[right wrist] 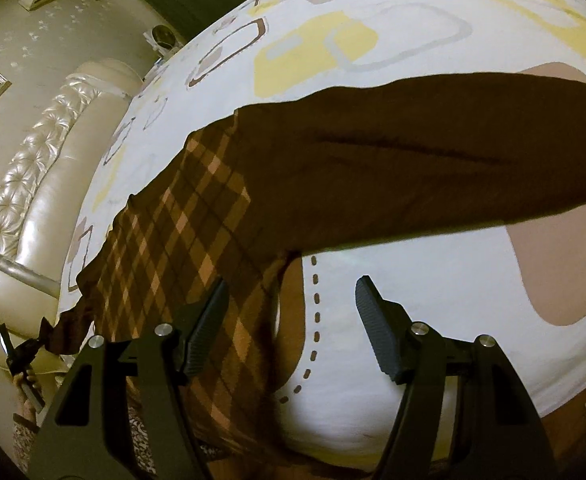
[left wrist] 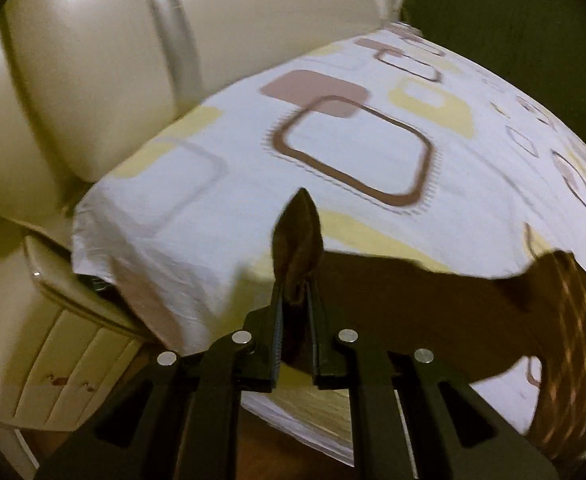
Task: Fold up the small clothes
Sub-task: 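Grasp the other sleeve cuff with the left gripper and lift it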
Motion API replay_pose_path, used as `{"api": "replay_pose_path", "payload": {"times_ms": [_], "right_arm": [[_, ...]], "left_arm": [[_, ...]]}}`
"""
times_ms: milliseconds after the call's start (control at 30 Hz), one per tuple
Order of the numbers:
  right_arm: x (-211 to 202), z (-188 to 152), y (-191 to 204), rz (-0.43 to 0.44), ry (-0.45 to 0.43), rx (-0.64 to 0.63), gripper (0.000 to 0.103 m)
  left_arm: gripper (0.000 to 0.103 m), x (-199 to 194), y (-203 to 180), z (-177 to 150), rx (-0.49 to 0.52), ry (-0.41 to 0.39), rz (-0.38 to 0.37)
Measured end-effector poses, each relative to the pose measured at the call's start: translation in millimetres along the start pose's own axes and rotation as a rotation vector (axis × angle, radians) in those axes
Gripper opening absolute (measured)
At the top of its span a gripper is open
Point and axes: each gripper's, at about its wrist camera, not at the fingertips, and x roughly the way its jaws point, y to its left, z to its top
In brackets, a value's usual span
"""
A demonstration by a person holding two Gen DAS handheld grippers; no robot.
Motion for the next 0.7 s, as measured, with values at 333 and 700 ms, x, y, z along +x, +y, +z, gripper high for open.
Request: {"api": "replay_pose_path", "payload": {"times_ms": [333,700], "right_arm": [[18,-7,17,0.008,0.015,-0.002,0.066],[12,-9,34,0.006,-0.012,-0.024,0.066]], "left_arm": [[0.005,8,48,-10,-0.125,0.013,-0.007],[0.005,19,76,-23,-0.239,0.043,-0.088]]}}
